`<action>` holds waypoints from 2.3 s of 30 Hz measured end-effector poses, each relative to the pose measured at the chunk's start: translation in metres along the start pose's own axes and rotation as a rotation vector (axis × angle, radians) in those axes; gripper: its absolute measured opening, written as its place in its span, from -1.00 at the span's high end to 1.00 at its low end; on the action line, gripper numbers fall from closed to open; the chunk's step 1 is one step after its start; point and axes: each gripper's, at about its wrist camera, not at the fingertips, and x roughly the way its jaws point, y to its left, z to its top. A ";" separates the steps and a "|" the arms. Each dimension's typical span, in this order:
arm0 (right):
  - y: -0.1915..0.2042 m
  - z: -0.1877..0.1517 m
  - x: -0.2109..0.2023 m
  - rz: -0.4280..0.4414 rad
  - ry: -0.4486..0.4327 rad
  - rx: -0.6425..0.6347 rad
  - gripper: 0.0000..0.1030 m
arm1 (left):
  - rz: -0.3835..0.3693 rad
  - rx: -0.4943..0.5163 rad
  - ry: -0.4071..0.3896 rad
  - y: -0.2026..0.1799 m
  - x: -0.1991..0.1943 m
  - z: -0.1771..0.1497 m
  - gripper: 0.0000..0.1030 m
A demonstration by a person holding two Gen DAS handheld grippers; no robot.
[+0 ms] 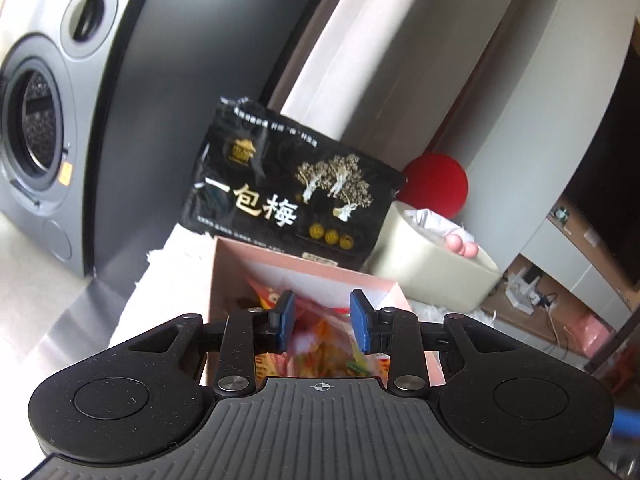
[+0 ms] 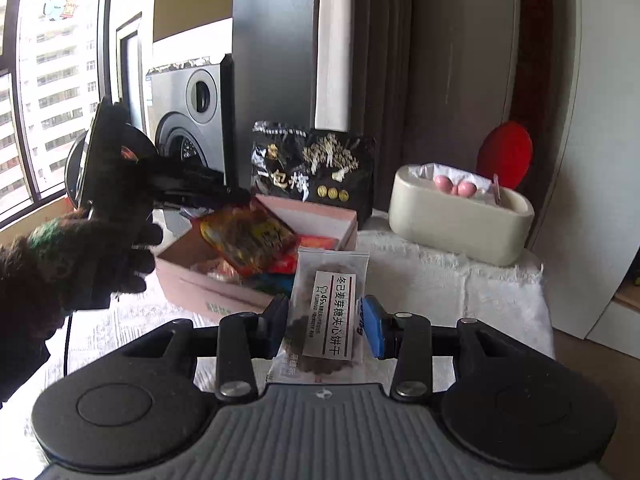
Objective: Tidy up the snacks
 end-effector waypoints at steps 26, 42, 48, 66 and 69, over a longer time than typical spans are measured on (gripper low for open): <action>0.029 -0.037 0.004 -0.033 0.050 0.148 -0.52 | 0.029 0.230 0.048 -0.074 -0.130 -0.109 0.57; 0.049 -0.102 -0.052 -0.015 0.074 0.215 -0.55 | 0.171 0.276 0.049 -0.125 -0.182 -0.166 0.68; 0.051 -0.102 -0.051 -0.011 0.084 0.216 -0.55 | 0.194 0.277 0.060 -0.126 -0.182 -0.166 0.68; 0.052 -0.103 -0.051 -0.002 0.096 0.216 -0.55 | 0.187 0.290 0.060 -0.130 -0.186 -0.167 0.69; 0.052 -0.103 -0.051 -0.003 0.095 0.217 -0.55 | 0.185 0.291 0.062 -0.132 -0.186 -0.168 0.68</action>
